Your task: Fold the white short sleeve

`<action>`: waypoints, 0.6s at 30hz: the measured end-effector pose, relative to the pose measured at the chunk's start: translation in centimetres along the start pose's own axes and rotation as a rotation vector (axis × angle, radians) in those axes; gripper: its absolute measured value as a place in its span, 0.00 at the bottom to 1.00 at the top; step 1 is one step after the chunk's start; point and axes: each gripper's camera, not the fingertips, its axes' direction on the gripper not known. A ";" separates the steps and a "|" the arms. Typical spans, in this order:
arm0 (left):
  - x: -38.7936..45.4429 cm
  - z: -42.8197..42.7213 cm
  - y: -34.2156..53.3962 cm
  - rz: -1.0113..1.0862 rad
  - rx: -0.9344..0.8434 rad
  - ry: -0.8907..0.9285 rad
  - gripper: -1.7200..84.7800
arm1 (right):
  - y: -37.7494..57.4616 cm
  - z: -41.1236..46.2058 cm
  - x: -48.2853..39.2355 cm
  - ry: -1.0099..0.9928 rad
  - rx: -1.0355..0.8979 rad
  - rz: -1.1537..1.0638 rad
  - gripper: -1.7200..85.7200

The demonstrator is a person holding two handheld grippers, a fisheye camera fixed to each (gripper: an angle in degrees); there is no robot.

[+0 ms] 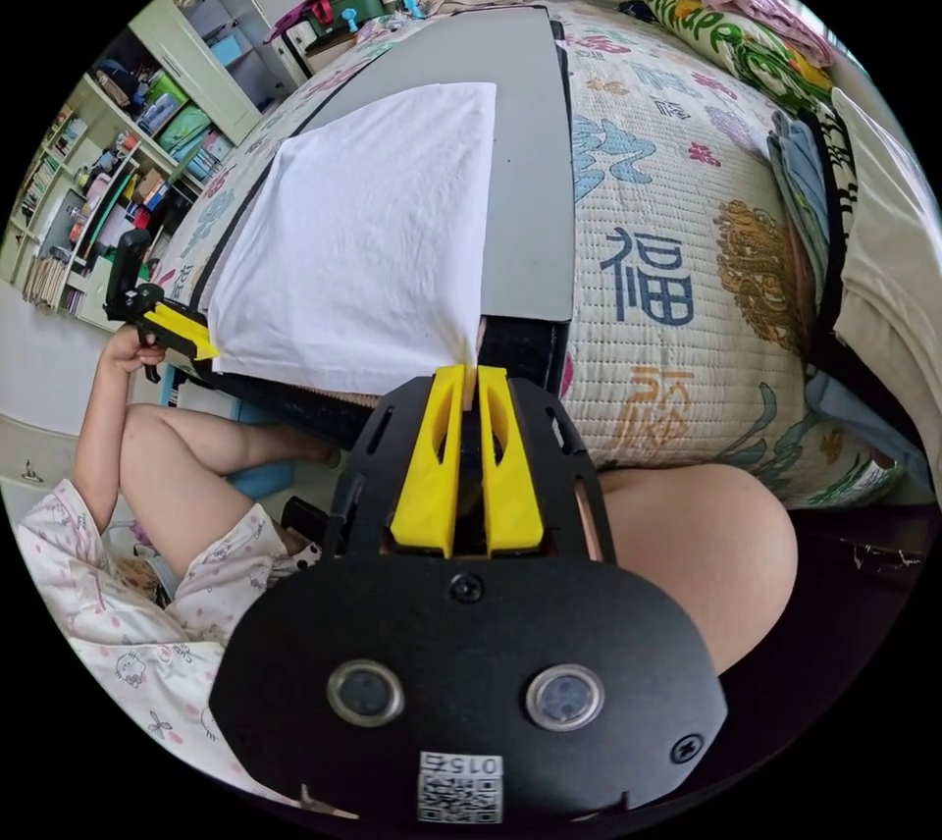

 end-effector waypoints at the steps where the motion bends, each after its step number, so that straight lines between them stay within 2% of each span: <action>1: 0.2 0.2 0.5 -0.006 -0.010 -0.005 0.01 | 0.5 -0.6 0.5 -0.013 -0.004 0.013 0.07; 5: 1.7 -0.6 3.9 0.033 -0.031 -0.002 0.01 | 2.3 -3.1 1.4 -0.021 -0.020 0.029 0.07; 7: 2.6 -2.2 6.1 0.054 0.001 -0.024 0.01 | 3.4 -5.9 1.2 0.043 0.009 0.002 0.08; 11: 1.8 -8.1 10.5 -0.035 0.266 -0.088 0.02 | 3.6 -10.3 1.3 0.048 0.111 -0.032 0.09; 15: 0.1 -11.8 13.0 -0.198 0.550 -0.171 0.06 | 0.7 -13.7 2.4 -0.072 0.255 -0.036 0.09; 18: 0.1 -11.9 13.5 -0.254 0.625 -0.248 0.10 | -3.2 -14.0 2.8 -0.084 0.281 -0.050 0.12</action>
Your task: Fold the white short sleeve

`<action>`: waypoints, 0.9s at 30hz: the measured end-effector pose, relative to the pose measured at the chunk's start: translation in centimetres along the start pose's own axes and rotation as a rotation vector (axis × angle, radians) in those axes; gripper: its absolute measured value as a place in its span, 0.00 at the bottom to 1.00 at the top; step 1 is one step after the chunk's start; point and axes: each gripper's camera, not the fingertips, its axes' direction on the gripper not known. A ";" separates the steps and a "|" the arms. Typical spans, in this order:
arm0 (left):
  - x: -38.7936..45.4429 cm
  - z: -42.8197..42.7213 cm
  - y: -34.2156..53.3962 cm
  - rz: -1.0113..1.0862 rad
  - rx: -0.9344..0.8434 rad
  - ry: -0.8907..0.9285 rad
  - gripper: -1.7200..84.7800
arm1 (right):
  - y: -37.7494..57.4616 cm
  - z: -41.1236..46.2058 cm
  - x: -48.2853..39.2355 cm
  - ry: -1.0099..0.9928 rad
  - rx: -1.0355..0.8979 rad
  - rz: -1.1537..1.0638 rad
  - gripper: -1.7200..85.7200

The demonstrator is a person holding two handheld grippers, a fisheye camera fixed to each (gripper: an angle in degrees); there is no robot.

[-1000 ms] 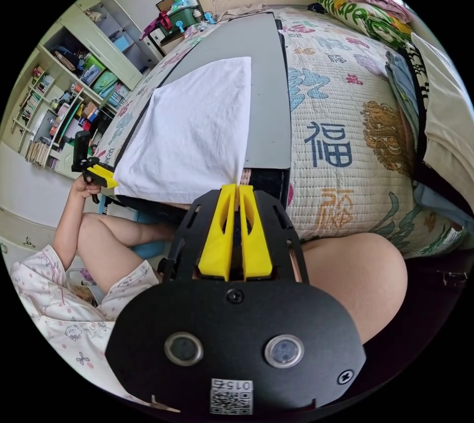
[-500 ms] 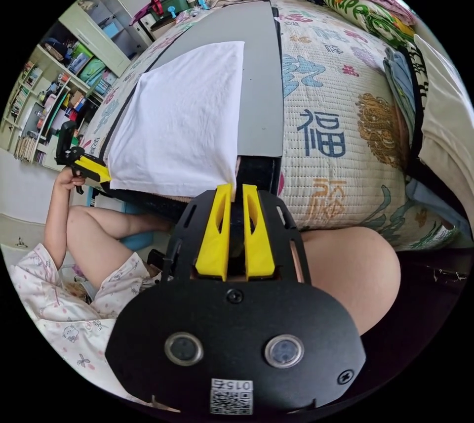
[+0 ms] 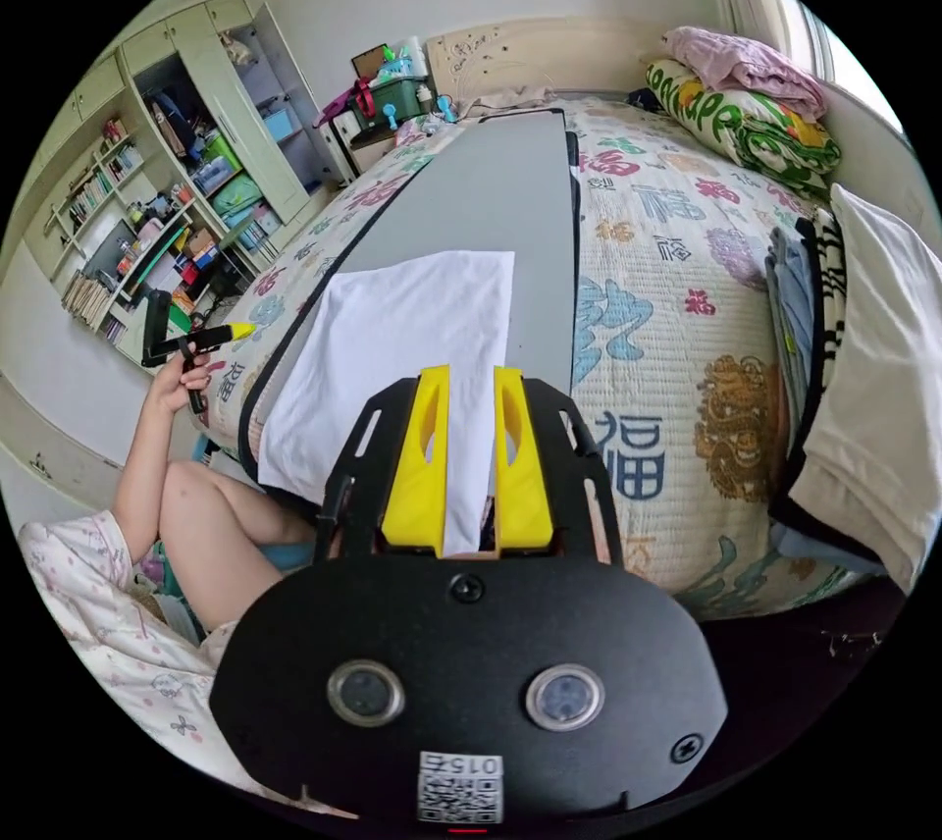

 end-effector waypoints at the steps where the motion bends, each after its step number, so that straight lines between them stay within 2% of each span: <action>1: -0.1 0.1 0.1 -0.008 0.011 -0.011 0.10 | -1.6 0.7 0.6 -0.002 -0.012 0.012 0.13; 4: -1.1 1.5 0.8 -0.053 0.038 -0.031 0.13 | -5.3 2.2 2.2 -0.096 -0.017 0.014 0.17; 7: -2.5 3.7 1.7 -0.069 0.051 -0.002 0.18 | -8.7 4.2 4.1 -0.100 -0.052 0.042 0.18; 11: -2.9 7.1 2.3 -0.023 0.020 -0.072 0.22 | -12.0 6.5 5.2 -0.113 -0.075 0.047 0.18; 14: -4.7 9.5 2.9 -0.053 0.007 -0.029 0.24 | -14.1 10.3 4.8 -0.240 -0.207 0.007 0.17; 18: -7.9 11.8 4.3 -0.121 -0.012 -0.024 0.26 | -15.7 11.0 2.8 -0.137 -0.191 -0.056 0.16; 21: -10.2 12.5 5.8 -0.165 0.042 0.034 0.26 | -17.2 11.4 1.8 -0.110 -0.214 -0.104 0.15; 27: -13.3 14.0 7.9 -0.206 0.068 0.025 0.22 | -19.7 13.2 0.5 -0.113 -0.235 -0.167 0.13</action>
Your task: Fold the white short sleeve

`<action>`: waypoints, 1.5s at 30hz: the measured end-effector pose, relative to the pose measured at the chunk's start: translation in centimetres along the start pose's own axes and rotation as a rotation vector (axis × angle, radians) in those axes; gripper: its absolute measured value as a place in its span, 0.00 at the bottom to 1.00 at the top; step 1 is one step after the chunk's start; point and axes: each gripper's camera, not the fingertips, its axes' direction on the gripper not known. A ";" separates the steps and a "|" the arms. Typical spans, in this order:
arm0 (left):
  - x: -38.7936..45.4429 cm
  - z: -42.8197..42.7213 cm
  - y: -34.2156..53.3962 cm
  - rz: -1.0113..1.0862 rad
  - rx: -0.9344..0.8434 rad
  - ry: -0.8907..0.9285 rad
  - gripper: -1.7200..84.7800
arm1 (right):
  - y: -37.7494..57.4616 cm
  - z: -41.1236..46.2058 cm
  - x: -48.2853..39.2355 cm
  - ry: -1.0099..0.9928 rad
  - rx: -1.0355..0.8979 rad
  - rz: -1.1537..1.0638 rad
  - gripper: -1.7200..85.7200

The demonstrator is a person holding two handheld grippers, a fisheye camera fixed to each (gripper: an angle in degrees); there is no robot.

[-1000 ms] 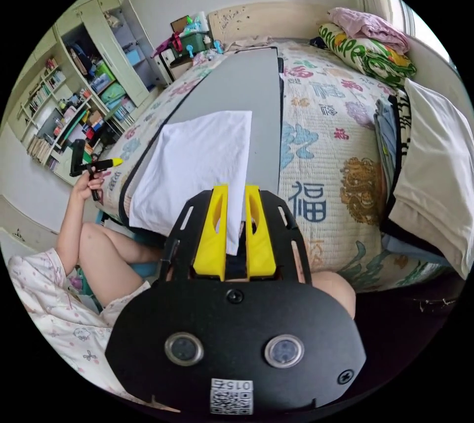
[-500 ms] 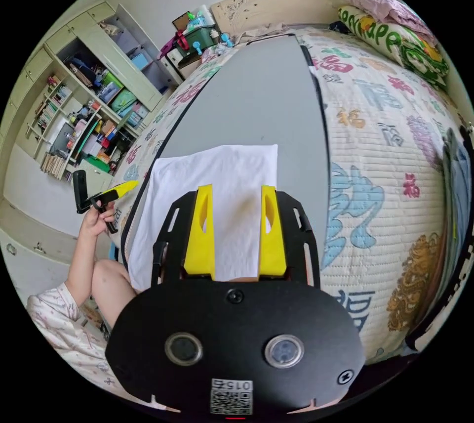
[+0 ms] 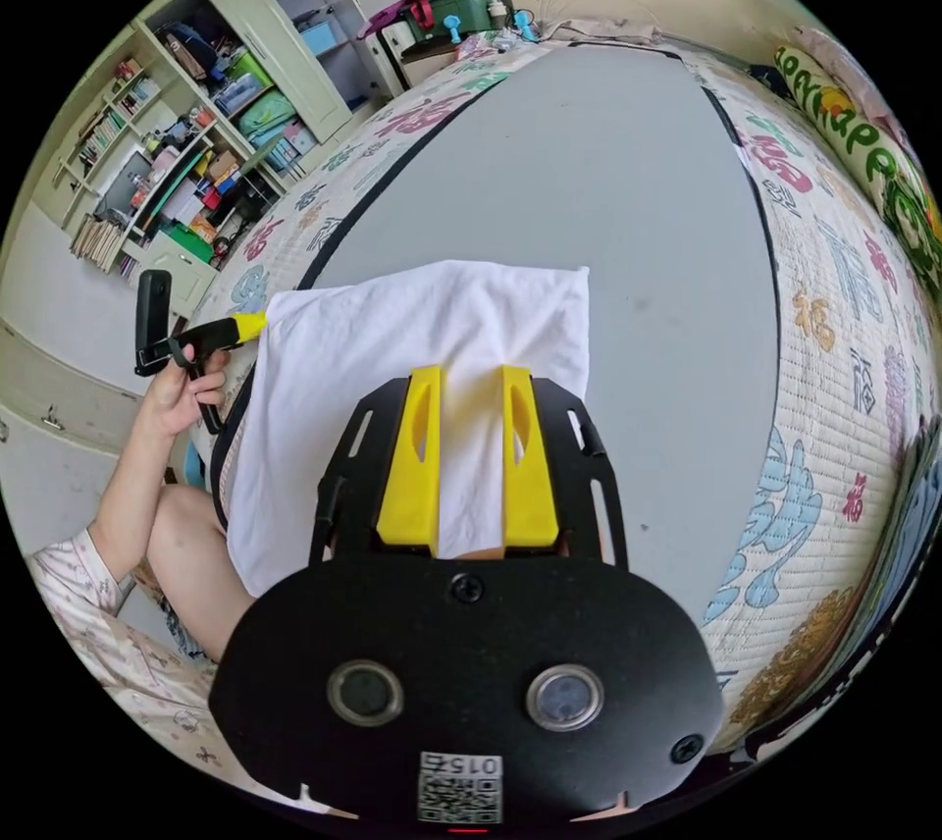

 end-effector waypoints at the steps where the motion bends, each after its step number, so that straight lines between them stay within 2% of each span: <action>1: -0.6 0.0 0.2 -0.012 0.004 0.006 0.21 | -0.7 0.4 -0.2 -0.009 -0.008 -0.012 0.13; 8: -7.1 0.1 1.8 -0.112 0.033 0.058 0.12 | -3.0 1.9 0.9 -0.102 -0.015 -0.002 0.13; 12: -9.2 0.1 1.8 -0.105 -0.001 0.073 0.09 | -2.4 -1.3 5.4 -0.158 0.178 0.115 0.12; 14: -9.8 0.1 1.6 -0.082 -0.021 0.068 0.09 | -2.7 -1.0 7.4 -0.123 0.198 0.165 0.12; 22: -13.9 -0.7 0.0 -0.061 -0.054 0.092 0.10 | -6.3 8.2 11.5 -0.172 0.091 0.184 0.15; 27: -16.1 -2.1 -2.0 -0.027 -0.061 0.085 0.08 | -7.0 14.3 11.4 -0.130 0.050 0.156 0.12; 32: -17.8 -5.9 -5.3 0.044 -0.055 0.078 0.05 | -5.6 19.1 12.6 -0.162 0.049 0.147 0.06; 37: -18.3 -11.6 -8.3 0.111 -0.005 0.099 0.05 | 0.0 19.2 13.5 -0.294 0.186 0.110 0.05; 45: -12.1 -27.2 -10.9 0.359 0.184 0.178 0.04 | 13.5 18.0 9.5 -0.302 0.444 -0.040 0.04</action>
